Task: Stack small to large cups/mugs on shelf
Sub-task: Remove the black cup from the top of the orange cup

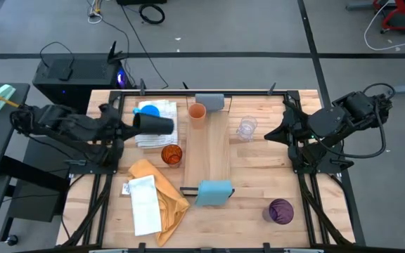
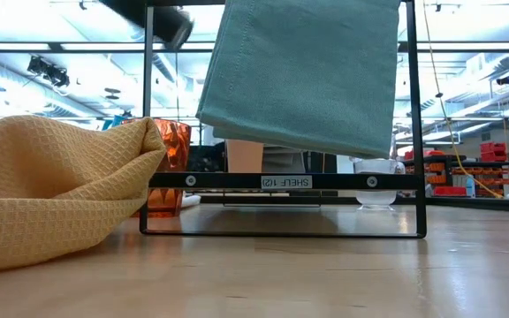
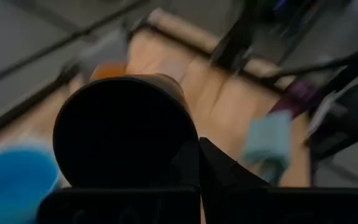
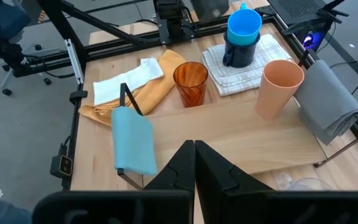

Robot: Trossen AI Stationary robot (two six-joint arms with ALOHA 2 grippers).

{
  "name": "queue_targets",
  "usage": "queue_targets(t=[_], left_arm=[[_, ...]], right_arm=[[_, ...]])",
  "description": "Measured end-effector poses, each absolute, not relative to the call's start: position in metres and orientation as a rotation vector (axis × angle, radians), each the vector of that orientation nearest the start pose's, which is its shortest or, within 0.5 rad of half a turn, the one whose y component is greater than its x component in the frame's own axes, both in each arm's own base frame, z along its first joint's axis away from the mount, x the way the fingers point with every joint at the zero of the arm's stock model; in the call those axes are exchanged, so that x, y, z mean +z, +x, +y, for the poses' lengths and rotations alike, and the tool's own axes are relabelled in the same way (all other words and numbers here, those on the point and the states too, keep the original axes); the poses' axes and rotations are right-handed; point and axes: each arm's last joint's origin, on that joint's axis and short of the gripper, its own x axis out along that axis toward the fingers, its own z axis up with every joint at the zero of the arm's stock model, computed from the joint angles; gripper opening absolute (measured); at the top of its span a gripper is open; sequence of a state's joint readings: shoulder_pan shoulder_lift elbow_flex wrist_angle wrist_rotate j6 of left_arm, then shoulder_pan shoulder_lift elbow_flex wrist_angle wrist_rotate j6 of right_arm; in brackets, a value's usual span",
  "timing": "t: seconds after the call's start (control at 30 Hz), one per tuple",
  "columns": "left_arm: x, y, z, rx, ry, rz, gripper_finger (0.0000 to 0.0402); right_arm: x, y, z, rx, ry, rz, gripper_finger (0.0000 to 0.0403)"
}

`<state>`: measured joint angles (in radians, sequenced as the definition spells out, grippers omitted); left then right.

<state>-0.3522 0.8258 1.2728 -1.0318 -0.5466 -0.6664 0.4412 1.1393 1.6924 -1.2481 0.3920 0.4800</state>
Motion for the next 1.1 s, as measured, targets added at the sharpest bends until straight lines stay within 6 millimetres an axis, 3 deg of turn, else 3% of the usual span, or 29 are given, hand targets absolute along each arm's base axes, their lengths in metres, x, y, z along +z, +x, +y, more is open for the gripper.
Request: queue_targets(t=[0.5,0.9,1.1], left_arm=[[0.369,0.098,-0.026,0.481,-0.478,0.963,0.0001],[0.341,0.141,-0.038,0.561,-0.442,1.176,0.0001],[0.326,0.165,-0.036,0.618,-0.532,1.143,0.0001]], right_arm=[[0.463,0.149,0.058,-0.116,0.207,0.624,0.001],[0.463,0.149,0.058,-0.117,0.206,0.624,0.001],[0.463,0.149,0.058,-0.117,0.205,0.623,0.001]])
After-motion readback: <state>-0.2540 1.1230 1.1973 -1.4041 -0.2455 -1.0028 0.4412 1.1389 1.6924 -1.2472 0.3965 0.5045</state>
